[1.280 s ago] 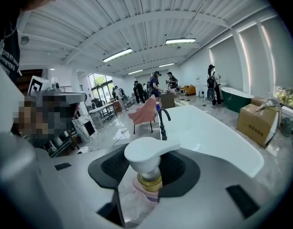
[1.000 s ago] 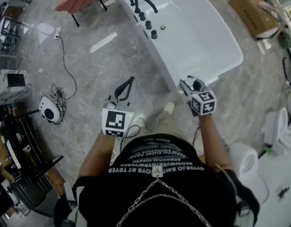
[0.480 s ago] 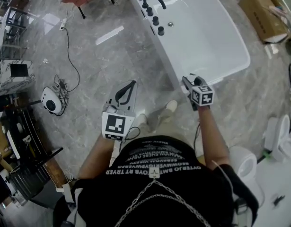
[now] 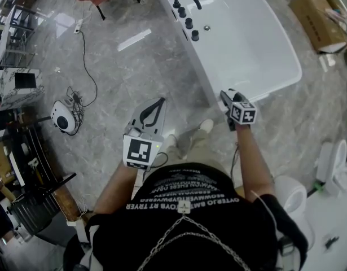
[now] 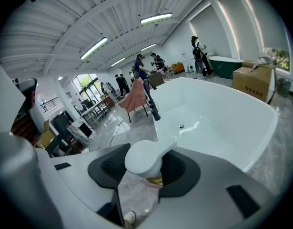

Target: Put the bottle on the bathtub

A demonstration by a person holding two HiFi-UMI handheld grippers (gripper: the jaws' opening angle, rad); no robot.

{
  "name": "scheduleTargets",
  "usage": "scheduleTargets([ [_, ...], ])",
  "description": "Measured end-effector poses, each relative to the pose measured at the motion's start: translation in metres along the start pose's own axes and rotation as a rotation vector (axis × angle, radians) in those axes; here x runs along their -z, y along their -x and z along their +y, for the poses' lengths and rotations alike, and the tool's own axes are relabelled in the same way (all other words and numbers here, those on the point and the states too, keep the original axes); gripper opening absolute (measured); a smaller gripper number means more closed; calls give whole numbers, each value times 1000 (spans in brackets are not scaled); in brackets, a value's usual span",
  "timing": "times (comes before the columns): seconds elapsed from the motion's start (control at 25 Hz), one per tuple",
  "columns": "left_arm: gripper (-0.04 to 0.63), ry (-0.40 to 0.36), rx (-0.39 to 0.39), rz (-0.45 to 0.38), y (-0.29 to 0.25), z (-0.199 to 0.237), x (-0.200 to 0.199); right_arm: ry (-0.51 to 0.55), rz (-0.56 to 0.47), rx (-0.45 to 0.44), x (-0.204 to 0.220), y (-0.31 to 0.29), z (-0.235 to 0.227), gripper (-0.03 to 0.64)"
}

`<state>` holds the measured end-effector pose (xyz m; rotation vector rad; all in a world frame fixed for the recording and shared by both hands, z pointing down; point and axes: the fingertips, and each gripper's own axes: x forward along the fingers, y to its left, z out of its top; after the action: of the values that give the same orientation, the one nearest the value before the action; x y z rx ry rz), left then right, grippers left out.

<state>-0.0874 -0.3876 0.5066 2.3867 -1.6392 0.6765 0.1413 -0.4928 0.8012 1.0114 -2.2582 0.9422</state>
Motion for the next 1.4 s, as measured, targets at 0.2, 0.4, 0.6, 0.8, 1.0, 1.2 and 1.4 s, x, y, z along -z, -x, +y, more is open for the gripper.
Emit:
scheduleTargets([
  [0.2,2,4,-3,-2,0,-1,0,8,-1,18,3,1,-4,173],
  [0.4,2,-16,10,-11,0,-4,-3,46,2,44,7,5,-11,173],
  [0.6,2,-24,7,-29,5,-1,-9,108,37,45,10,3,-10,173],
  [0.8,2,-23,-5,-31,16,5,-12,147,44,57,11,6,-11,177],
  [1.0,2,-17,-14,-25,24,10,-6,133,6,32,12,7,-7,206],
  [1.2,2,-9,-17,-16,27,12,1,40,-125,-29,12,8,-11,207],
  [1.4,2,-9,-13,-11,33,14,4,26,-160,-43,13,13,-11,207],
])
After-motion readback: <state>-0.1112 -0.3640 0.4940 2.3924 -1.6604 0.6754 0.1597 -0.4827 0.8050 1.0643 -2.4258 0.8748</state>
